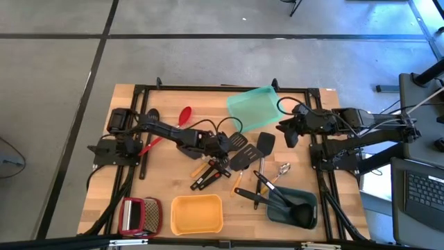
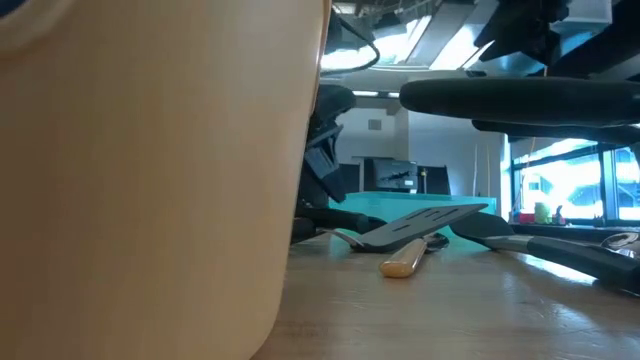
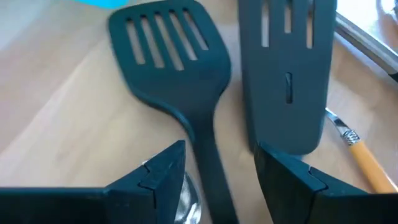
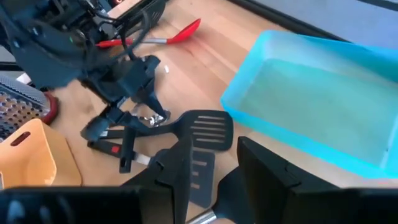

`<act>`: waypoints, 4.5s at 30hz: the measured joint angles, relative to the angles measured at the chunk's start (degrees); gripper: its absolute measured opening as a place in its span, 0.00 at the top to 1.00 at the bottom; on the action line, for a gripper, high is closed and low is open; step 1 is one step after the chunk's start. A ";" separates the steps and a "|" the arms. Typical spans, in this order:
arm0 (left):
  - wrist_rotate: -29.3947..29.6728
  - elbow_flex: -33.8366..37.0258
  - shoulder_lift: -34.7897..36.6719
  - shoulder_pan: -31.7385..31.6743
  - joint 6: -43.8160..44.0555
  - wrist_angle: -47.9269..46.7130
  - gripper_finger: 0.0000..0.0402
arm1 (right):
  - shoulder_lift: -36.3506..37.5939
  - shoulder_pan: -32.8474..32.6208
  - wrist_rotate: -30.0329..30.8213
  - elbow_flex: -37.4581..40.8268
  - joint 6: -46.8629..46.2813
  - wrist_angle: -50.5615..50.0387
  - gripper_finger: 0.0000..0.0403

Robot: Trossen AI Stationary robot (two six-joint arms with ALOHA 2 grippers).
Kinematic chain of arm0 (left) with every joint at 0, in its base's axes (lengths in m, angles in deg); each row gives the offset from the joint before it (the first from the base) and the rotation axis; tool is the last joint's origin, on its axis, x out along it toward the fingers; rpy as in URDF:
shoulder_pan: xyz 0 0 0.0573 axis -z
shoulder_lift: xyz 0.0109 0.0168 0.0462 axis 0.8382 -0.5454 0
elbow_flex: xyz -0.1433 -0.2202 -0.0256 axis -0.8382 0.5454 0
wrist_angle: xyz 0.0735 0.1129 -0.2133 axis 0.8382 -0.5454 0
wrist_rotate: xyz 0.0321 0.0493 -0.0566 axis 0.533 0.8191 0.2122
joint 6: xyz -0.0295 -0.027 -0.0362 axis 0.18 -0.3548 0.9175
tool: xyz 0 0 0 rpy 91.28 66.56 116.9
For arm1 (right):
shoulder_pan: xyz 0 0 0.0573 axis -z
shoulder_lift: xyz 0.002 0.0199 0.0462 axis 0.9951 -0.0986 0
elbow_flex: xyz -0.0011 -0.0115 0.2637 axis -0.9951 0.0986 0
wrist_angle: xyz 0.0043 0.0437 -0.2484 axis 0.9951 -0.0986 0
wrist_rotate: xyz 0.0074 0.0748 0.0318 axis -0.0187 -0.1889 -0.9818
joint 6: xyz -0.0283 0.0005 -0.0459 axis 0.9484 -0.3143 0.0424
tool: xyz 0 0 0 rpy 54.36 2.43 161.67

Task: Pick & Place Kitchen Items
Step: Put the black spatula into the green bin

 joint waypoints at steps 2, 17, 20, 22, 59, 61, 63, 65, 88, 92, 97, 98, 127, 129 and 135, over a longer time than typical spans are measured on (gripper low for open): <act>1.11 -0.48 -0.93 0.70 -0.03 -0.24 0.54 | -0.02 0.45 -0.43 0.02 1.07 0.22 0.68; 11.60 -11.12 -9.05 3.45 -4.15 -12.02 0.53 | -0.02 3.37 -5.03 0.02 4.36 0.24 0.68; 12.39 -11.82 -9.68 3.41 -4.06 -13.38 0.52 | -0.02 3.40 -5.44 0.01 4.60 0.27 0.68; 12.81 -11.85 -9.64 3.11 -4.03 -13.41 0.52 | -0.02 3.44 -5.87 0.01 4.96 0.29 0.68; 22.60 -17.86 -9.42 -0.27 2.89 -27.69 0.52 | -0.02 3.77 -7.38 0.01 7.76 0.45 0.68; 21.07 -17.88 -9.42 -0.74 3.21 -27.53 0.52 | -0.02 3.77 -7.37 0.00 7.77 0.45 0.68; 20.72 -17.88 -9.42 -1.09 4.11 -27.69 0.52 | -0.02 3.77 -7.36 0.01 7.77 0.45 0.68; 20.70 -17.88 -9.42 -1.14 5.12 -27.64 0.52 | -0.02 3.77 -7.36 0.02 7.77 0.45 0.68; 9.63 -18.08 -14.75 -2.67 11.22 -27.75 0.69 | -0.01 3.77 -7.36 0.02 7.99 0.49 0.68; 5.58 -18.08 -14.75 -3.74 11.20 -27.78 0.86 | -0.02 3.79 -7.34 0.00 9.01 0.51 0.68; 4.24 -18.03 -14.00 -4.24 11.21 -28.11 0.86 | -0.01 3.79 -7.34 0.00 9.31 0.51 0.68; 4.26 -17.95 -13.54 -4.24 11.21 -28.19 0.86 | -0.02 3.79 -7.34 0.00 9.52 0.51 0.68; -8.82 -17.88 -6.27 -8.63 11.50 -15.15 0.86 | 0.00 3.79 -7.32 0.00 12.66 0.69 0.68; -9.98 -17.88 -6.27 -9.08 11.60 -12.83 0.86 | -0.02 3.79 -7.32 0.02 12.66 0.67 0.68; -13.24 -17.88 -6.27 -9.79 11.98 -8.84 0.86 | 0.00 3.79 -7.32 0.00 12.64 0.67 0.68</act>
